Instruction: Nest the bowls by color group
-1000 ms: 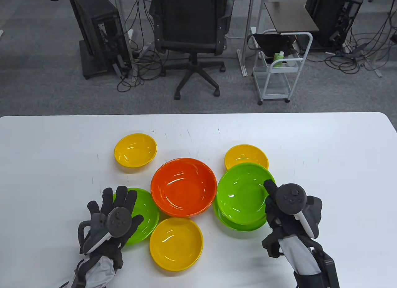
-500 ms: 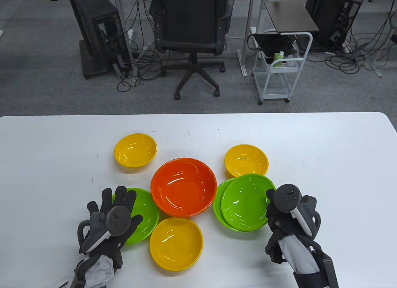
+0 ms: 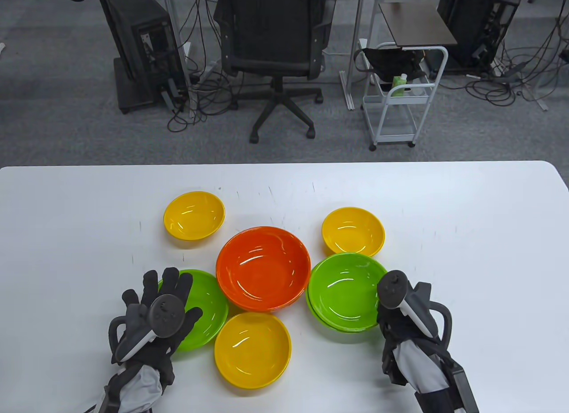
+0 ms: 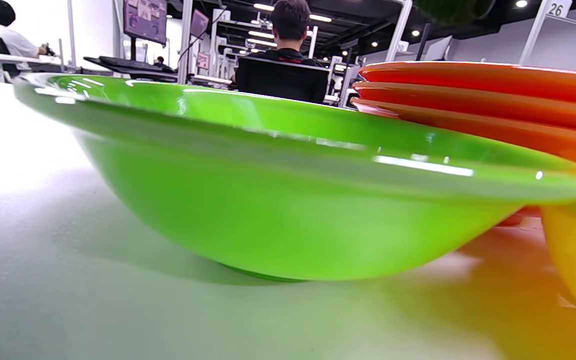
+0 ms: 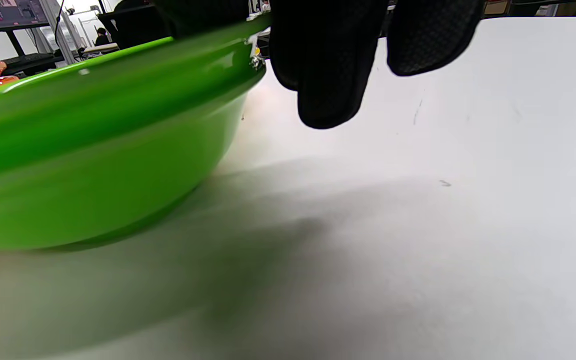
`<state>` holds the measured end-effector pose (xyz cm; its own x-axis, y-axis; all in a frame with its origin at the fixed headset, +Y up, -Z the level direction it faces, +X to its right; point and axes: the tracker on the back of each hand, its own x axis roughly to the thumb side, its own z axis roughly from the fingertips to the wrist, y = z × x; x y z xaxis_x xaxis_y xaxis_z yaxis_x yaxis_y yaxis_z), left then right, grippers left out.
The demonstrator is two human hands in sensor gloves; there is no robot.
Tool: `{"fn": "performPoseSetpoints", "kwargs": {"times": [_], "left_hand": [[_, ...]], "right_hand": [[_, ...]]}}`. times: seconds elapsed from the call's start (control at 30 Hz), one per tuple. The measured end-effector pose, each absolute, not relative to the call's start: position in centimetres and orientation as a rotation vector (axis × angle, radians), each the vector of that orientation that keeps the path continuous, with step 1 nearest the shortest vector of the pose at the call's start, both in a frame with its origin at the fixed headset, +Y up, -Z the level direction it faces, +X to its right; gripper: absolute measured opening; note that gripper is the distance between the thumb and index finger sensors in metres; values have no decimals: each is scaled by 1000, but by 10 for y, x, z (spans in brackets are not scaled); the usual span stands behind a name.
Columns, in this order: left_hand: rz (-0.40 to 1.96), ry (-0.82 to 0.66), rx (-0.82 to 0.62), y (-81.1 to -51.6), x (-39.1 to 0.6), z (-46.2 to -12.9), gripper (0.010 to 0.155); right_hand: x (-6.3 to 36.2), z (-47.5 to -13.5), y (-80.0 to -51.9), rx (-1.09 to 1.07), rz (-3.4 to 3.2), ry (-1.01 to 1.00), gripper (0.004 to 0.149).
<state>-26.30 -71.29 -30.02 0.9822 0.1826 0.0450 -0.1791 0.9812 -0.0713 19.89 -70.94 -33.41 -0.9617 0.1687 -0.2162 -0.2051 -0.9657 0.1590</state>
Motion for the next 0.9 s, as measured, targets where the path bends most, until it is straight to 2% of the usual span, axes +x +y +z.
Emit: {"fn": "performPoseSetpoints", "kwargs": {"times": [0.13,0.4,0.6,0.77,0.9], "left_hand": [[206,-54,-77,-712,-266,-299,76],[207,11,-50,-710,-274,-300,76],[195,182,-51,-710,-290,-301,78],[212,364,-199,-723,-309,-303,83],[296,428,-245,-731,-323,-307,85]], "right_hand": [[196,-328,-704,-215,2909,281,60],[174,-302,-703,32,2999,18,70],[158,-279,-708,194,3116,-209,76],[148,-272,-709,279,3141,-262,79],[145,-271,-712,305,3160,-263,78]]}}
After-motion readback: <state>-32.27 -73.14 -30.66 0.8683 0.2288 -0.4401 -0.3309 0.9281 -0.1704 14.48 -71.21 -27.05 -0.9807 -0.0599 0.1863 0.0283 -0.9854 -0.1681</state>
